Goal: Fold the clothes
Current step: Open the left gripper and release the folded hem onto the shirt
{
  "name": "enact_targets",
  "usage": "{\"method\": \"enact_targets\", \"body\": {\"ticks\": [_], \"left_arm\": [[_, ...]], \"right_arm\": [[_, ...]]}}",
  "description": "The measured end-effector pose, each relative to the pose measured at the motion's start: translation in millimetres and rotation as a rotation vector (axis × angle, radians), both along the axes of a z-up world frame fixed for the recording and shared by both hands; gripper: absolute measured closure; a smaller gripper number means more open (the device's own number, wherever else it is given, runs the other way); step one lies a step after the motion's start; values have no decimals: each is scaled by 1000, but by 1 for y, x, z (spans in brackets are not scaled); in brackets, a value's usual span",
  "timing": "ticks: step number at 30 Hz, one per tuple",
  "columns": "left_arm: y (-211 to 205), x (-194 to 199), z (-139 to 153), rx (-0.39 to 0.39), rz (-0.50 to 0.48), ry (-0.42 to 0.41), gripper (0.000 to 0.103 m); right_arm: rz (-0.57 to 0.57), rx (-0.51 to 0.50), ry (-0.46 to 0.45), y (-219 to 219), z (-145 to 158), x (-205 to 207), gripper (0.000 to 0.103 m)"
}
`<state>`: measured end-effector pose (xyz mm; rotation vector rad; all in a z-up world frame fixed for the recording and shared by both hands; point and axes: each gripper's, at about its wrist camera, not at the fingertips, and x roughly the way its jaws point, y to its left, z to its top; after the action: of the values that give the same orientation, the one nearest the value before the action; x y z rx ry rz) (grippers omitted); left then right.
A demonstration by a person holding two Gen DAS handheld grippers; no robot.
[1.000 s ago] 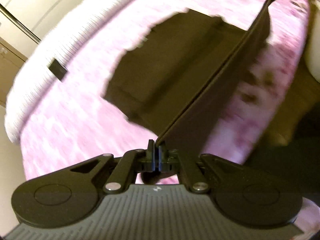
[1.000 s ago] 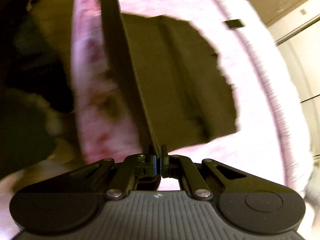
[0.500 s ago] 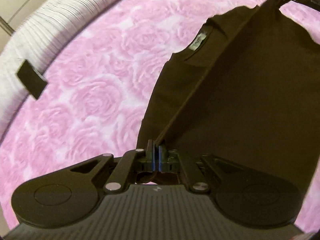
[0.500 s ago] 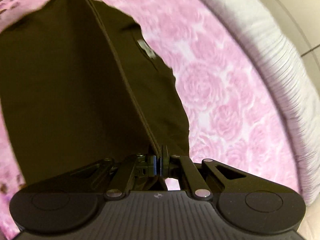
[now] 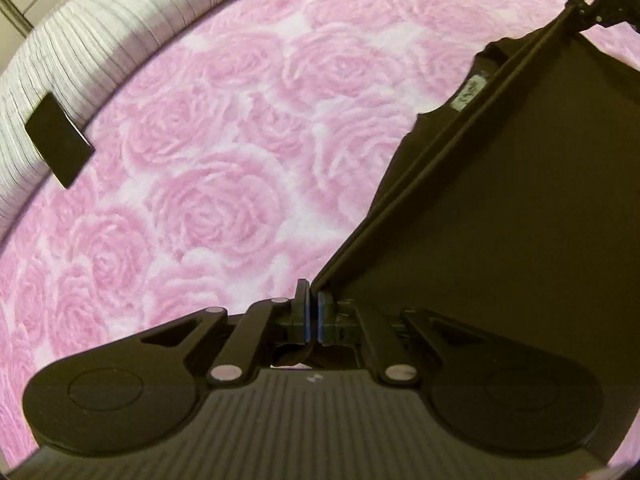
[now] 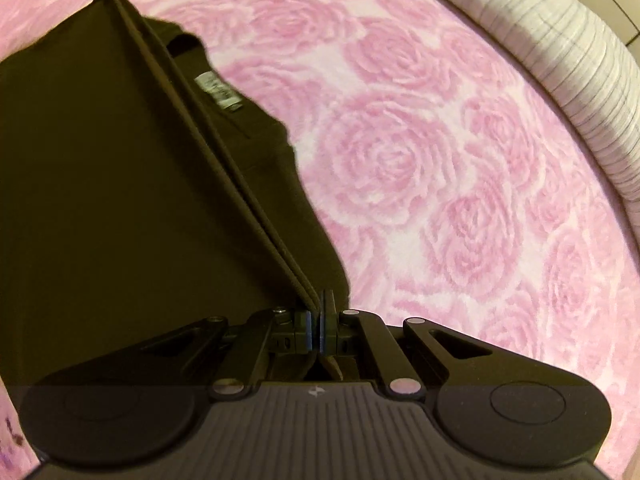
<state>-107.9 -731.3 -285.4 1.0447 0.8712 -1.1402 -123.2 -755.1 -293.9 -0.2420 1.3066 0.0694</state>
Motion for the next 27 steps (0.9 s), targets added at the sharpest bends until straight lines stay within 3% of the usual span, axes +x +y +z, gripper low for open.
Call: {"method": "enact_targets", "body": {"ticks": [7, 11, 16, 18, 23, 27], "left_arm": [[0, 17, -12, 11, 110, -7, 93], [6, 26, -12, 2, 188, -20, 88], [32, 30, 12, -42, 330, -51, 86], [45, 27, 20, -75, 393, -13, 79], [70, 10, 15, -163, 545, 171, 76], [68, 0, -13, -145, 548, 190, 74]], "right_arm": [[-83, 39, -37, -17, -19, 4, 99], [-269, 84, -118, -39, -13, -5, 80], [-568, 100, -203, -69, 1, -25, 80], [-629, 120, -221, -70, 7, -37, 80], [-695, 206, -234, -45, 7, -57, 80], [-715, 288, -231, -16, 1, -70, 78]]}}
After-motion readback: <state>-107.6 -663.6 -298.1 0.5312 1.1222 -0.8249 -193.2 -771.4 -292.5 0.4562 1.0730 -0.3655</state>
